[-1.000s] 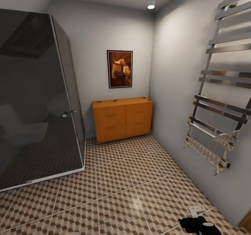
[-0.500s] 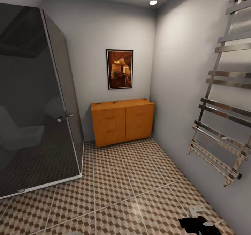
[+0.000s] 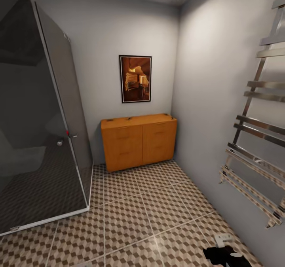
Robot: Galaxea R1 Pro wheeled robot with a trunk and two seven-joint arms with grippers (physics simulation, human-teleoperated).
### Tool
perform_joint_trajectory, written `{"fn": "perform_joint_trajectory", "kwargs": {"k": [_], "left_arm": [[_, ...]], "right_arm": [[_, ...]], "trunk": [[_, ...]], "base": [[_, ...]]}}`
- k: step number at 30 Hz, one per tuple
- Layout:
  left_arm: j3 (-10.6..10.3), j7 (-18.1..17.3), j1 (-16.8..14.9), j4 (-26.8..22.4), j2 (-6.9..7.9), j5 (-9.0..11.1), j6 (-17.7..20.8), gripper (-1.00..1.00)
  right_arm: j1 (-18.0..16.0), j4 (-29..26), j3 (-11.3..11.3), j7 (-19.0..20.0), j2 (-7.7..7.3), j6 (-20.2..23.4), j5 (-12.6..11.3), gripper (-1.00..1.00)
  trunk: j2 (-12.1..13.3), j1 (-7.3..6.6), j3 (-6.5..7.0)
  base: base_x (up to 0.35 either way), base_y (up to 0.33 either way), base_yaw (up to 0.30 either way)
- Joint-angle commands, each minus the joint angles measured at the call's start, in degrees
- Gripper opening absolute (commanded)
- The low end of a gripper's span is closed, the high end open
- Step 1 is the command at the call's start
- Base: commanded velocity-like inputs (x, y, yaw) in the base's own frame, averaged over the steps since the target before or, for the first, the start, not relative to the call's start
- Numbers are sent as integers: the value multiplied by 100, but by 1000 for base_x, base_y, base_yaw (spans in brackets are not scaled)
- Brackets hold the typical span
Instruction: Take the four mousetraps from the cabinet in the bathroom and place them on the bathroom floor. Make sure all four end up on the same floor surface, and ensure that at least two of them are either under or directly next to the same bathroom sink.
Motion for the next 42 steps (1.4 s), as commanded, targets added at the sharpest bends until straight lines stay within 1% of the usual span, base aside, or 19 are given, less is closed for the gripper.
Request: {"fn": "perform_joint_trajectory", "kwargs": {"k": [1, 29, 35, 42], "left_arm": [[14, 2, 0, -10, -6, -11, 32, 100], [13, 12, 0, -10, -11, -11, 32, 100], [13, 96, 0, -10, -13, -11, 32, 100], [13, 115, 0, -10, -20, -11, 32, 100]], "right_arm": [[1, -10, 9, 15, -4, 32, 15, 100], [1, -8, 9, 6, -2, 32, 9, 100], [1, -3, 3, 6, 2, 32, 9, 100], [1, -2, 6, 6, 5, 32, 4, 100]], "trunk": [[-4, 5, -2], [-4, 5, -2], [-4, 5, -2], [-4, 5, -2]], "base": [[284, 0, 0], [277, 0, 0], [309, 0, 0], [311, 0, 0]]}}
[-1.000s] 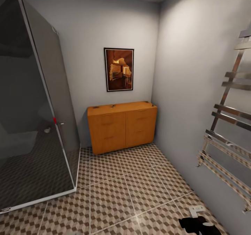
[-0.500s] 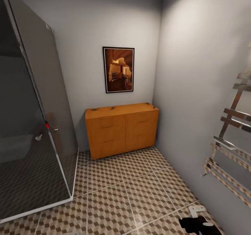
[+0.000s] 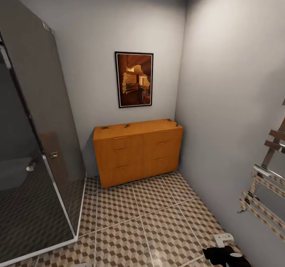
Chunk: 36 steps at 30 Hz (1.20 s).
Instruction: Take the four mousetraps from the cabinet in the bathroom and place them on the bathroom floor. Make sure all four end up on the same floor surface, and ensure that at least two of them are either under or directly next to the same bathroom sink.
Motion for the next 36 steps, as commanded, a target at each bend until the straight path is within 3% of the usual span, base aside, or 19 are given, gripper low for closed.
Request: {"fn": "perform_joint_trajectory", "kwargs": {"k": [1, 12, 23, 36], "left_arm": [[18, 2, 0, -10, -6, -11, 32, 100], [18, -11, 0, -10, -6, -5, 26, 100], [18, -15, 0, -10, -5, -7, -245, 100], [57, -9, 0, -10, 37, -10, -261, 100]], "right_arm": [[1, 2, 9, 15, -3, 32, 15, 100], [1, 111, 11, 15, -3, 32, 27, 100], [1, 113, 18, 15, -3, 32, 27, 100], [1, 114, 18, 9, 0, 32, 29, 100]], "trunk": [[-4, 5, -2], [-4, 5, -2], [-4, 5, -2], [-4, 5, -2]], "base": [[312, 0, 0], [273, 0, 0], [30, 0, 0], [25, 0, 0]]}}
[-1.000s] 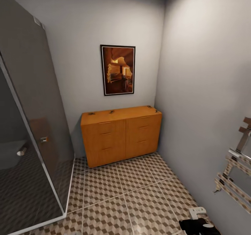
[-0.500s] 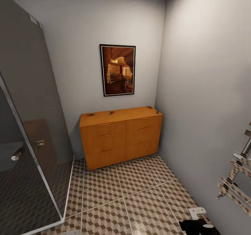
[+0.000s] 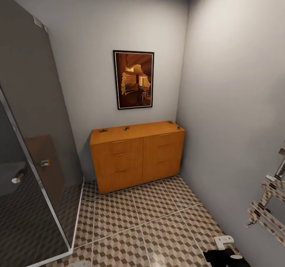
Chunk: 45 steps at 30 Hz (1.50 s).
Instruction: Take the four mousetraps from the cabinet in the bathroom and place them on the bathroom floor. Make sure all four end up on the same floor surface, and ensure that at least two of them are either under or directly next to the same bathroom sink.
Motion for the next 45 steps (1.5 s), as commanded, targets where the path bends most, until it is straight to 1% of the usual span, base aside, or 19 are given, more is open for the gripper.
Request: {"fn": "perform_joint_trajectory", "kwargs": {"k": [1, 2, 9, 18, 23, 29, 35, 39, 45], "left_arm": [[-5, 7, 0, -10, -5, -13, 41, 100], [-27, 12, 0, -10, -20, -19, 67, 100], [-1, 31, 0, -10, -7, -21, 70, 100], [-25, 54, 0, -10, -10, -30, 57, 100], [-26, 60, 0, -17, -38, -29, 26, 100], [-27, 214, 0, -18, -45, -27, 36, 100], [-34, 255, 0, -15, -45, -22, 46, 100], [-35, 258, 0, -14, -60, -22, 51, 100], [-35, 259, 0, -10, -74, -21, 52, 100]], "right_arm": [[1, -11, 10, 14, -2, 33, 16, 100], [1, -10, 9, 13, 1, 33, 21, 100], [1, -10, 3, 13, 2, 33, 22, 100], [1, -7, 5, -19, 2, 30, 22, 100], [1, -7, 2, -22, 2, 31, 22, 100], [1, -3, 2, -23, 2, 26, 22, 100], [1, -2, 2, -23, 2, 21, 22, 100], [1, 2, 2, -23, 2, -85, 16, 100], [1, 6, -3, -29, 2, -134, 6, 100]], "trunk": [[-4, 3, -2], [-4, 3, -2], [-4, 3, -2], [-4, 3, -2], [-4, 3, -2], [-4, 3, -2], [-4, 3, -2], [-4, 3, -2], [-4, 3, -2]], "base": [[172, 0, 0], [286, 0, 0], [279, 0, 0], [301, 0, 0], [105, 0, 0], [149, 0, 0], [305, 0, 0], [321, 0, 0], [323, 0, 0]]}}
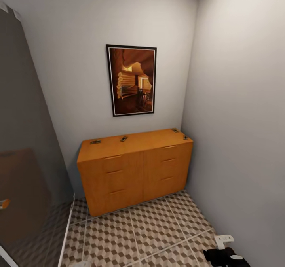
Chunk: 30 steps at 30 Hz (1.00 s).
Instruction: Take the four mousetraps from the cabinet in the bathroom and place them on the bathroom floor. Make sure all four end up on the same floor surface, and ensure that at least two of them are either under or directly next to the same bathroom sink.
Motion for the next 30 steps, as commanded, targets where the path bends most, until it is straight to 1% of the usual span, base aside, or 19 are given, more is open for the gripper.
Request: {"fn": "perform_joint_trajectory", "kwargs": {"k": [1, 13, 16, 28, 29, 30], "left_arm": [[18, 2, 0, -10, -7, -12, 32, 100], [18, -6, 0, -10, -12, -12, 32, 100], [18, -11, 0, -10, -12, -12, 24, 100], [18, -7, 0, -10, -21, -2, -1, 100], [18, -10, 0, -10, -24, 1, 0, 100], [14, -28, 0, -10, -46, 4, 4, 100]], "right_arm": [[1, -10, 7, 15, -3, 29, 14, 100], [1, -10, 4, 13, -3, 7, 13, 100], [1, -10, 5, 13, -3, 6, 13, 100], [1, -10, 8, 13, 2, -10, 13, 100], [1, -10, 6, 13, 3, -38, 13, 100], [1, 18, 8, 13, 7, -167, 4, 100]], "trunk": [[-4, 6, -2], [-4, 6, -2], [-4, 6, -2], [-4, 6, -2], [-4, 6, -2], [-4, 6, -2]], "base": [[323, 0, 0], [323, 0, 0], [230, 0, 0], [36, 0, 0], [3, 0, 0], [0, 0, 0]]}}
